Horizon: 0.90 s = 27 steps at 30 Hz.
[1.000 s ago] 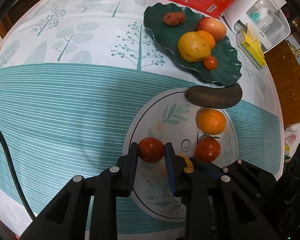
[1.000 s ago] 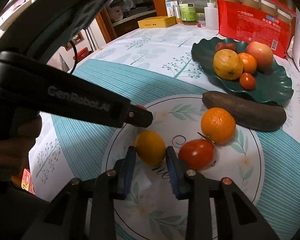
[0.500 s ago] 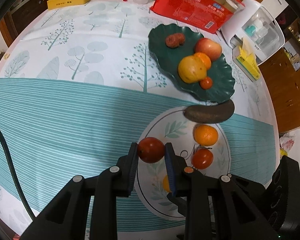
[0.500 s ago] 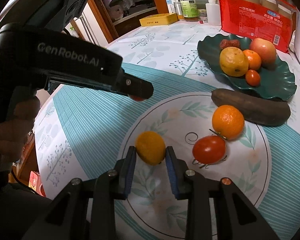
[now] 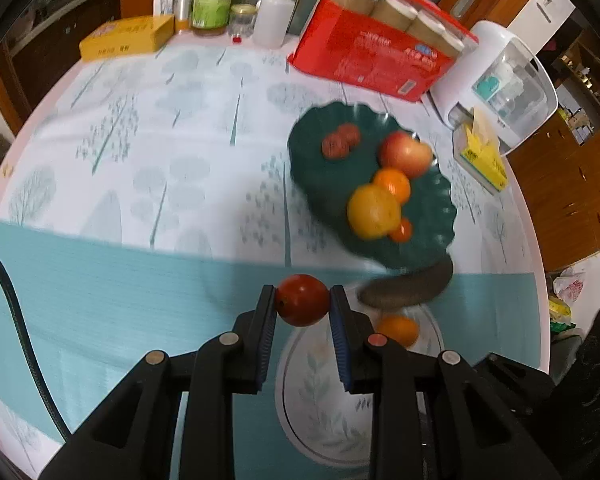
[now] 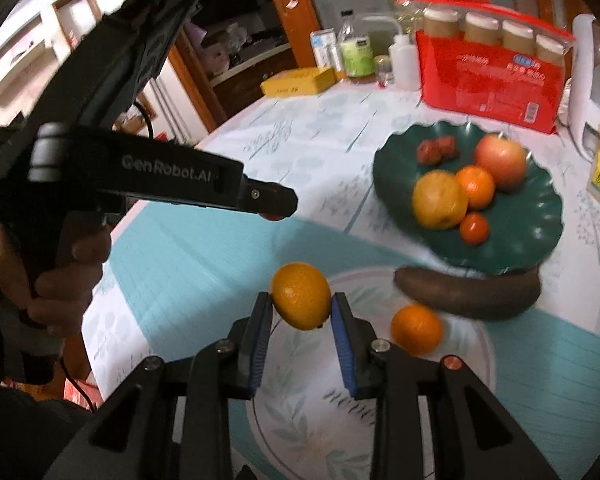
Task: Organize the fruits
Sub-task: 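Carry the tomato with the left tool while the right tool carries the citrus onto the green plate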
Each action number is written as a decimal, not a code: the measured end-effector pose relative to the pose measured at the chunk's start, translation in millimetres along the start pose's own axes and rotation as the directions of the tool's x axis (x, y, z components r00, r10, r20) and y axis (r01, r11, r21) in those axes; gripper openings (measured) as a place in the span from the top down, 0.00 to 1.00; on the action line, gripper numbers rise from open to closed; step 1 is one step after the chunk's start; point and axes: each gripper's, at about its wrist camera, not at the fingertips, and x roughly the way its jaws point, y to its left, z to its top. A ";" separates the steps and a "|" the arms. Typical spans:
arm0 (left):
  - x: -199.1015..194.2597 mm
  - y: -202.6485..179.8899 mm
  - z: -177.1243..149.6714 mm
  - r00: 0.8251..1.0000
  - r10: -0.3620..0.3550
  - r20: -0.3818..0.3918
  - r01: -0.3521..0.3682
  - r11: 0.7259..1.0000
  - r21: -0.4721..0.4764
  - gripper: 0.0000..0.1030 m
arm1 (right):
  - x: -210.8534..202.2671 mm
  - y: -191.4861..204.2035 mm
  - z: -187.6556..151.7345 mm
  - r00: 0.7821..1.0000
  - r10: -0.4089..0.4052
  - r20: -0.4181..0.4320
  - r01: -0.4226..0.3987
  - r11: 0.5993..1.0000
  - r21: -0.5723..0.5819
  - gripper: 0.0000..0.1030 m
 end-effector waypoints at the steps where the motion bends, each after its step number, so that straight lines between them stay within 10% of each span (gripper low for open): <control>1: -0.7 0.1 7.3 1.000 0.003 0.009 -0.003 1.000 0.006 0.76 | -2.6 -2.1 4.3 1.000 -0.004 0.015 0.004 1.000 0.006 0.71; 17: -4.9 -15.0 89.9 0.995 -0.013 0.098 0.002 0.994 0.114 0.76 | -26.1 -52.4 56.1 0.968 -0.207 0.143 0.189 0.974 0.128 0.71; 27: 34.1 -20.7 94.8 0.998 -0.052 0.021 0.049 0.989 0.137 0.76 | -11.4 -90.3 46.6 0.963 -0.252 0.095 0.215 0.932 0.292 0.71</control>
